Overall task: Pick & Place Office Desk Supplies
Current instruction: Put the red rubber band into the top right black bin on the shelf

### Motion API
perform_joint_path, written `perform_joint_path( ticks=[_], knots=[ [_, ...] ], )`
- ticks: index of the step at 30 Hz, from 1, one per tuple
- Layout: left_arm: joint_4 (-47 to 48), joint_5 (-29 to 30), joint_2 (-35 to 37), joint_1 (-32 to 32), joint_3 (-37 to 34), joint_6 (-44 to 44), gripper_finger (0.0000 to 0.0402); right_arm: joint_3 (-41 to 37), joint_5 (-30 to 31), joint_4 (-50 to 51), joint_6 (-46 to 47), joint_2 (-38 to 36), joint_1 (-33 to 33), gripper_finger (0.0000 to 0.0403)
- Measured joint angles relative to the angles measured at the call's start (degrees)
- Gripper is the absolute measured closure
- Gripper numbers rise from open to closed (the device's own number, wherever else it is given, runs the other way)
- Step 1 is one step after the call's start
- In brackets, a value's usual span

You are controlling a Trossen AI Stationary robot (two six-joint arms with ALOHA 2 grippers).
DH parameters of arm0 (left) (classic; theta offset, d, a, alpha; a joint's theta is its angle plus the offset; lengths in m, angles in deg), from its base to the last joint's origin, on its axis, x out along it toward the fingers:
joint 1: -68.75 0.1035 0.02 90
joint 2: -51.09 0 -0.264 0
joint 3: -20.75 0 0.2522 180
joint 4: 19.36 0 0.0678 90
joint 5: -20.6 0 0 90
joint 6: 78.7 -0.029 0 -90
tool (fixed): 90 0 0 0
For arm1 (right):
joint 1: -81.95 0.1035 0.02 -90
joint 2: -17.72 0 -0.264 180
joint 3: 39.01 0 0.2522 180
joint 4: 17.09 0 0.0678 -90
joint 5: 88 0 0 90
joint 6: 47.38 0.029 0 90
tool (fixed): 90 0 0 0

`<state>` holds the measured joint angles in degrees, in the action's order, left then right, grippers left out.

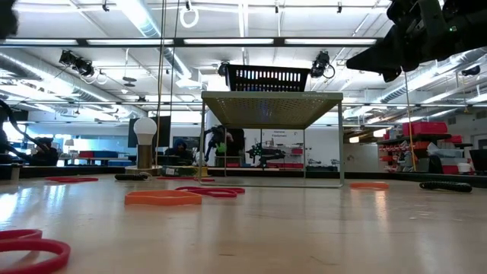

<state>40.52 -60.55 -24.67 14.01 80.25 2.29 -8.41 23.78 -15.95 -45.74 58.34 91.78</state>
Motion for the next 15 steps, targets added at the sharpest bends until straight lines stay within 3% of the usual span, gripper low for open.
perform_joint_path(
  ticks=[6, 15],
  knots=[
    [0.2, 18.1, 2.5, 1.4, 6.9, -0.4, 0.0397, 0.0, -0.1, 0.0, 0.2, 0.0, 0.0, 0.0396],
    [-1.3, 43.5, 2.5, 9.3, 16.7, -15.7, 0.0393, 0.0, -0.2, 0.0, 0.7, 0.4, 0.0, 0.0396]
  ],
)
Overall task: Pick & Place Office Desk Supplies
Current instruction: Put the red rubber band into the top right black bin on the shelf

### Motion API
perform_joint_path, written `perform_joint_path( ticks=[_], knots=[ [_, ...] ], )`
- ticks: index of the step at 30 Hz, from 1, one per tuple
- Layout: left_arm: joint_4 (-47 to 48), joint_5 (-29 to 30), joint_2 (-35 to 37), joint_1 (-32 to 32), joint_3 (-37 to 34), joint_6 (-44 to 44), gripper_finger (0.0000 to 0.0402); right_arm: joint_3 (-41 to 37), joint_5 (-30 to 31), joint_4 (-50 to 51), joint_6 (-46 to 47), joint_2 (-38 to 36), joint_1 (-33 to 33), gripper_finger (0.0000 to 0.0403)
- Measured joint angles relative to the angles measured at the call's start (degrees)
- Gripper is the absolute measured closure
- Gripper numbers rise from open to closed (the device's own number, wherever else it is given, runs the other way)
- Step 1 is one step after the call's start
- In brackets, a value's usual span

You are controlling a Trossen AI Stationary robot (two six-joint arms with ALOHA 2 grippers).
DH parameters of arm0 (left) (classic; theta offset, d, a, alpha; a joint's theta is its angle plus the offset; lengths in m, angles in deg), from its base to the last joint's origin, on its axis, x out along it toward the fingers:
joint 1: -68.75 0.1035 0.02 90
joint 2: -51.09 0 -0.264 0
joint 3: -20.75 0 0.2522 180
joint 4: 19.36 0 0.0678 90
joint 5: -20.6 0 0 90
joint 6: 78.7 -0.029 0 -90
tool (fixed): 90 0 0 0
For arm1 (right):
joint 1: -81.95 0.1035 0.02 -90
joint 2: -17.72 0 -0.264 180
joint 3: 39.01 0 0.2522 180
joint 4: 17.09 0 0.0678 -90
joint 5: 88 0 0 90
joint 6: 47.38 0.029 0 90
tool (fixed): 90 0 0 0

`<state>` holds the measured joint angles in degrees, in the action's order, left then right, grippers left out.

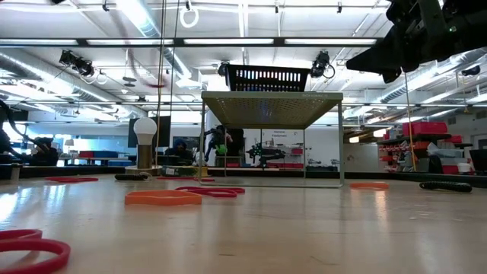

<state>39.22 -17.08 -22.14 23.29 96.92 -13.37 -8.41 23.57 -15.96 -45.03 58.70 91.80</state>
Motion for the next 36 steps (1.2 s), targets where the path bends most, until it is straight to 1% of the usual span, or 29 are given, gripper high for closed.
perform_joint_path(
  ticks=[1, 3, 7, 9, 11, 15, 18, 21, 23, 26, 29, 32, 36],
  knots=[
    [-0.4, 1.8, 0.0, 1.7, 1.1, -2.3, 0.0392, 0.0, 0.0, -0.1, 0.0, 0.2, 0.0, 0.0396],
    [-2.3, 3.2, 0.0, 5.5, 3.5, -8.2, 0.0392, 0.0, 0.0, 0.2, -0.2, 0.3, 0.0, 0.0396],
    [-10.9, 2.5, 0.0, 13.2, 7.2, -24.7, 0.0391, 0.0, 0.0, 0.0, -0.2, 0.3, 0.0, 0.0396],
    [-16.1, 0.5, 0.0, 17.2, 9.3, -33.2, 0.0391, 0.0, 0.0, 0.0, -0.2, 0.3, 0.0, 0.0396],
    [-21.0, -2.9, 0.0, 21.1, 11.0, -40.1, 0.0391, 0.0, 0.1, 0.0, -0.2, 0.3, 0.0, 0.0396],
    [-29.2, -12.6, 0.1, 27.2, 11.6, -52.7, 0.0393, 0.0, -0.1, -0.1, 0.6, 0.3, 0.0, 0.0396],
    [-31.7, -19.1, -0.6, 30.3, 9.7, -55.5, 0.0396, 0.0, -0.3, -2.3, 3.5, 0.3, 0.0, 0.0395],
    [-37.1, -27.0, -2.3, 32.2, 7.4, -58.2, 0.0396, 0.0, -1.9, -8.3, 6.0, 0.3, 0.3, 0.0379],
    [-42.2, -31.9, -3.4, 32.9, 6.8, -60.2, 0.0396, 0.0, -2.2, -12.3, 6.4, 1.0, 1.4, 0.0357],
    [-46.9, -36.8, -5.1, 33.2, 6.8, -61.7, 0.0396, 0.0, -1.0, -18.8, 6.4, 3.9, 3.1, 0.0312],
    [-48.7, -39.3, -7.0, 33.3, 6.8, -62.8, 0.0396, 1.0, -0.6, -24.1, 6.4, 8.9, 4.5, 0.0261],
    [-50.5, -40.7, -8.9, 33.5, 6.8, -62.6, 0.0396, 4.4, -0.6, -27.5, 6.3, 15.4, 5.4, 0.0214],
    [-52.1, -40.8, -11.6, 33.5, 6.8, -62.8, 0.0396, 8.9, -1.3, -32.5, 5.9, 23.6, 6.0, 0.0165]
  ],
)
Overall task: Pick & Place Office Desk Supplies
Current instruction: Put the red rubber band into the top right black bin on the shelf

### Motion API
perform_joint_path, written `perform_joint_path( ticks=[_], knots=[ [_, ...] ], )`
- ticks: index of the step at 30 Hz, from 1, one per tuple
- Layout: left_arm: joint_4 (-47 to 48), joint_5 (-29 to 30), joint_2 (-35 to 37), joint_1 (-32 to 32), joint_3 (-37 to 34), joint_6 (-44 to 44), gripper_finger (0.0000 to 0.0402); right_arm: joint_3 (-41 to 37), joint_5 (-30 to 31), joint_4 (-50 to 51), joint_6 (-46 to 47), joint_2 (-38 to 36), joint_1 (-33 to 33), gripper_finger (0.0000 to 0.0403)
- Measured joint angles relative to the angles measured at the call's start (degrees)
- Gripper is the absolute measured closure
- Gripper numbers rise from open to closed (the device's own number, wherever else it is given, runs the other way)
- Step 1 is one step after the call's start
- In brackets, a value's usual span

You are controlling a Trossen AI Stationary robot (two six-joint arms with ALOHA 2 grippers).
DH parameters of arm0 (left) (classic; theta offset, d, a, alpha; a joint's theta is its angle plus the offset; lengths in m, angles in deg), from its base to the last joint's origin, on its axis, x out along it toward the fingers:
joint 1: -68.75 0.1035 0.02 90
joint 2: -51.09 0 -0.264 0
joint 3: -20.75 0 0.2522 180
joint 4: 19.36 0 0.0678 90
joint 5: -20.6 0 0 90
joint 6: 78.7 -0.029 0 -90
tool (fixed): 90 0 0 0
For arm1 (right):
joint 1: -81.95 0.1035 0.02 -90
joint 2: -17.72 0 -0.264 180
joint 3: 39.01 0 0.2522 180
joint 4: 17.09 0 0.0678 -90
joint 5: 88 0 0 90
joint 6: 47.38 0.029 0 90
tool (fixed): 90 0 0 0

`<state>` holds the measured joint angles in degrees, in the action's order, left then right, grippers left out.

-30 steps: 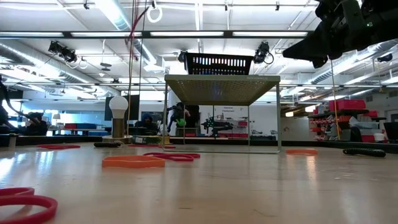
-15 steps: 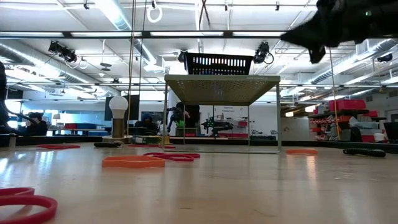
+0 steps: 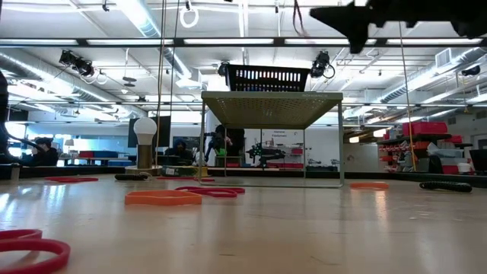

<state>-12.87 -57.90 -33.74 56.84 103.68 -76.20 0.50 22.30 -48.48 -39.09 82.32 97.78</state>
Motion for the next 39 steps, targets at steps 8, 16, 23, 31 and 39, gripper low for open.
perform_joint_path(
  ticks=[8, 16, 23, 31, 39],
  knots=[
    [-3.1, -1.1, -1.6, 0.1, 0.0, -0.5, 0.0396, 7.0, -2.6, -4.0, -1.7, 9.4, 0.0, 0.0140],
    [-4.3, -0.7, -1.6, 0.0, 0.0, -1.0, 0.0392, 12.4, -6.4, -3.8, -2.1, 15.6, 0.0, 0.0204],
    [-4.0, -1.1, -1.0, -0.9, 0.0, -2.0, 0.0379, 13.0, -7.0, -3.9, -2.1, 16.1, 0.5, 0.0353],
    [3.5, 4.1, 2.3, -4.0, 0.0, -2.9, 0.0307, 13.0, -6.7, -1.2, -3.2, 16.0, 0.5, 0.0392],
    [-0.5, 11.3, 7.9, -7.3, -9.4, -4.7, 0.0291, 13.0, -1.7, 2.7, -4.2, 14.6, 0.4, 0.0399]
  ],
)
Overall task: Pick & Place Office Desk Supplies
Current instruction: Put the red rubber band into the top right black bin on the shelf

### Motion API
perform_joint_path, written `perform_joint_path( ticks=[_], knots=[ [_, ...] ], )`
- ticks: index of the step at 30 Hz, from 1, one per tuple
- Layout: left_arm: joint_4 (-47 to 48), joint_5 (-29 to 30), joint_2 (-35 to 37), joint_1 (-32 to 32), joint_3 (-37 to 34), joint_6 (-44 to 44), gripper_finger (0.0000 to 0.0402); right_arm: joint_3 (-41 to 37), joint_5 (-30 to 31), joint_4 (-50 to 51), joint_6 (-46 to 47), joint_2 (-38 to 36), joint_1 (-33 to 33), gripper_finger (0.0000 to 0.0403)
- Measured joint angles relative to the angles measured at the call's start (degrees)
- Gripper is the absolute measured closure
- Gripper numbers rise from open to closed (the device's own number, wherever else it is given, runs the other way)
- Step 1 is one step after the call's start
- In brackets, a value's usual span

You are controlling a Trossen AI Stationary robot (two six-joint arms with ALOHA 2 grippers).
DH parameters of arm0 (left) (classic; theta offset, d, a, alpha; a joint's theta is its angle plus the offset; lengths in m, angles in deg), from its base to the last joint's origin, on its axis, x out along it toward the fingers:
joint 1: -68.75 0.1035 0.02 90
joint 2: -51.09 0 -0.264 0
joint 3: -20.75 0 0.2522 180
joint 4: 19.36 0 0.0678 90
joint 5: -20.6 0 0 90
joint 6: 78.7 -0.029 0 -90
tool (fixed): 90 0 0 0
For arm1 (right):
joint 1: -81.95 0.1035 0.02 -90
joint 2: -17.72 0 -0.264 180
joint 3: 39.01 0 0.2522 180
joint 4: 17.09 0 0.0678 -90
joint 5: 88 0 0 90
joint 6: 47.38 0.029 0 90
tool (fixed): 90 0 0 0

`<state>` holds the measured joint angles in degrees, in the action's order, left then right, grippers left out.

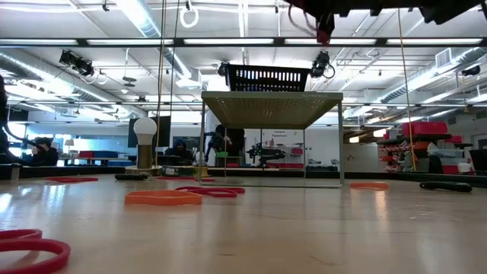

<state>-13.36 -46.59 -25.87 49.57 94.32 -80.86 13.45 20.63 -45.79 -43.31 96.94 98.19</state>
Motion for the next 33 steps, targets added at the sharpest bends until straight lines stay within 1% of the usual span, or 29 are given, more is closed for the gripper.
perform_joint_path(
  ticks=[4, 7, 9, 13, 17, 21, 25, 29, 33],
  knots=[
    [-11.6, -0.2, 5.5, 0.0, -10.7, -0.1, 0.0298, 0.0, 3.9, 5.4, -0.5, -4.9, -1.4, 0.0400],
    [-19.7, 0.4, 9.0, 0.4, -18.4, -0.9, 0.0303, 1.7, 6.2, 12.8, -0.6, -9.3, -4.5, 0.0401],
    [-25.1, 1.5, 10.8, 0.5, -23.3, -1.2, 0.0304, 4.5, 6.9, 19.6, -1.3, -11.3, -7.5, 0.0401],
    [-37.6, 4.2, 12.9, 0.5, -32.1, -2.7, 0.0305, 11.5, 7.6, 33.1, -3.2, -11.4, -15.4, 0.0401],
    [-48.3, 4.4, 12.7, 1.4, -39.1, -2.8, 0.0305, 16.0, 7.6, 37.3, -3.9, -9.4, -24.8, 0.0402],
    [-52.0, 4.9, 12.6, 2.8, -43.2, -1.2, 0.0305, 18.4, 3.8, 38.2, -4.5, -6.2, -33.7, 0.0402],
    [-52.0, 4.7, 12.6, 3.5, -44.1, 0.1, 0.0305, 21.4, -0.9, 39.8, -3.0, -1.5, -40.7, 0.0402],
    [-52.0, 4.3, 12.3, 3.5, -44.1, -0.2, 0.0305, 26.8, -2.9, 45.5, -1.6, 4.6, -44.4, 0.0402],
    [-52.0, 4.2, 12.1, 3.4, -44.1, -0.3, 0.0305, 32.0, -3.5, 51.0, -1.0, 9.2, -45.5, 0.0399]
  ],
)
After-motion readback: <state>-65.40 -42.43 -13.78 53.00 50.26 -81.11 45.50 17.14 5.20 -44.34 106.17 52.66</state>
